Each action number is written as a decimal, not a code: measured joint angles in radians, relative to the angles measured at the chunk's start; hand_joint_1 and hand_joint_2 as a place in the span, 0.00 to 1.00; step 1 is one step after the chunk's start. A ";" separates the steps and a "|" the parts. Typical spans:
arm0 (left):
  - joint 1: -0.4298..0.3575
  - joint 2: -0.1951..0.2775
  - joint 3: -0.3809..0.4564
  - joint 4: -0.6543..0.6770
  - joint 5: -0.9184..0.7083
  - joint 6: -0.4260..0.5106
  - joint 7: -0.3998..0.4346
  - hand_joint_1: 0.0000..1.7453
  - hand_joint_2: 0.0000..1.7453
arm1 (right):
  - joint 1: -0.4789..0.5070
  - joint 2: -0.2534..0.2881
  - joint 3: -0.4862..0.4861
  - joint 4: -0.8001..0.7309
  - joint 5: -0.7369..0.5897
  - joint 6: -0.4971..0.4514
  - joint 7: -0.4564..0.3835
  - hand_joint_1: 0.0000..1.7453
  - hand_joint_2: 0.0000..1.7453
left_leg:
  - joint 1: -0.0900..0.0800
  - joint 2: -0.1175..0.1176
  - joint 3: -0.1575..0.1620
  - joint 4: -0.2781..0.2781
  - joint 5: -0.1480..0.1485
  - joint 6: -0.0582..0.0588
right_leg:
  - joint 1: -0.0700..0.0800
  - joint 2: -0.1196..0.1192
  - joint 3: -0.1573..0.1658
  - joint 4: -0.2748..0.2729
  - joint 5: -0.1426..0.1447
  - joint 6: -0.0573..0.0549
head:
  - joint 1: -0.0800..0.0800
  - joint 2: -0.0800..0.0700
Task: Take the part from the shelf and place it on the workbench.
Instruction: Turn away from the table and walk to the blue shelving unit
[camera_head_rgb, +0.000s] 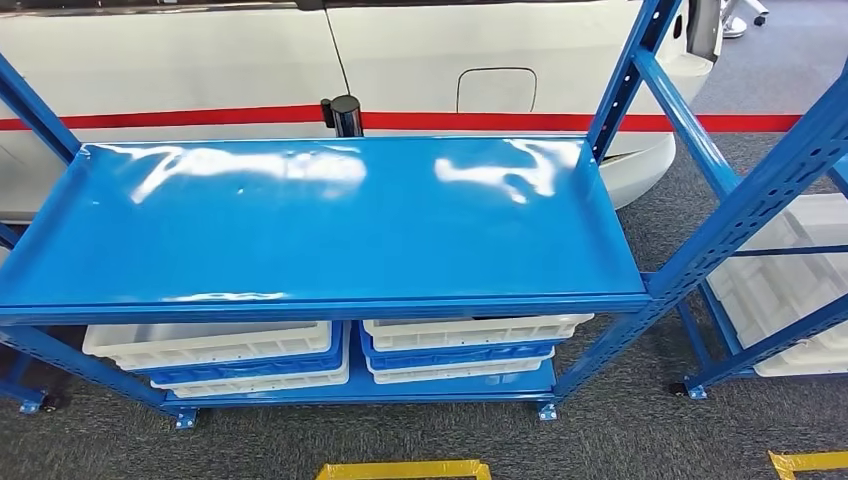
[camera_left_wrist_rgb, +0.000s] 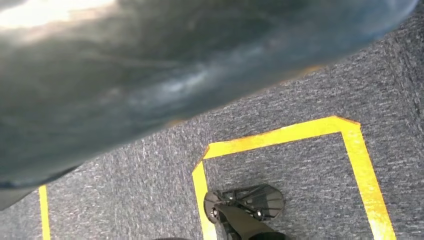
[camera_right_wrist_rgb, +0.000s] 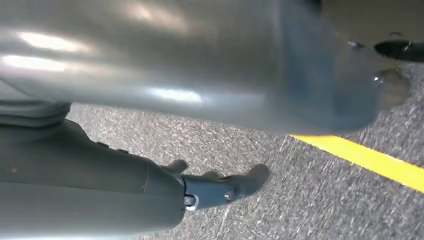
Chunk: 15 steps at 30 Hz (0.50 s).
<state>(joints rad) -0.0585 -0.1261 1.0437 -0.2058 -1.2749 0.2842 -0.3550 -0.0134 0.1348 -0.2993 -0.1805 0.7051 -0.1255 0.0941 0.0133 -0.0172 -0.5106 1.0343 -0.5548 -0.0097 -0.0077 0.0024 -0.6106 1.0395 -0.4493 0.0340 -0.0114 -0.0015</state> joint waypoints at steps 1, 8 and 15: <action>0.000 0.000 0.000 0.000 0.000 0.000 0.001 0.00 0.00 | 0.001 0.000 0.000 0.000 0.000 0.000 0.000 0.00 0.00 | 0.001 0.003 0.003 0.006 -0.006 -0.005 | -0.003 0.000 0.007 -0.004 -0.001 -0.007 | -0.001 0.000; 0.002 -0.003 0.000 0.000 -0.010 0.039 0.025 0.00 0.00 | 0.003 0.000 -0.007 0.000 0.001 -0.005 0.005 0.00 0.00 | 0.005 0.012 -0.165 0.264 -0.061 -0.021 | -0.009 0.003 0.063 -0.012 -0.035 -0.037 | -0.004 0.000; 0.002 -0.015 0.000 0.002 -0.012 0.065 0.042 0.00 0.25 | 0.006 -0.004 -0.014 0.000 0.015 -0.035 0.009 0.00 0.25 | 0.008 0.008 -0.087 0.024 0.085 -0.012 | 0.002 0.009 0.092 -0.011 -0.071 -0.024 | 0.000 0.000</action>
<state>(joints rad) -0.0568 -0.1409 1.0438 -0.2042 -1.2873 0.3488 -0.3129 -0.0078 0.1313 -0.3137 -0.1804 0.7204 -0.1610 0.1036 0.0218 -0.0095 -0.5981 1.0584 -0.4696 -0.0220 -0.0059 0.0110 -0.5190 1.0285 -0.5200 0.0105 -0.0110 -0.0015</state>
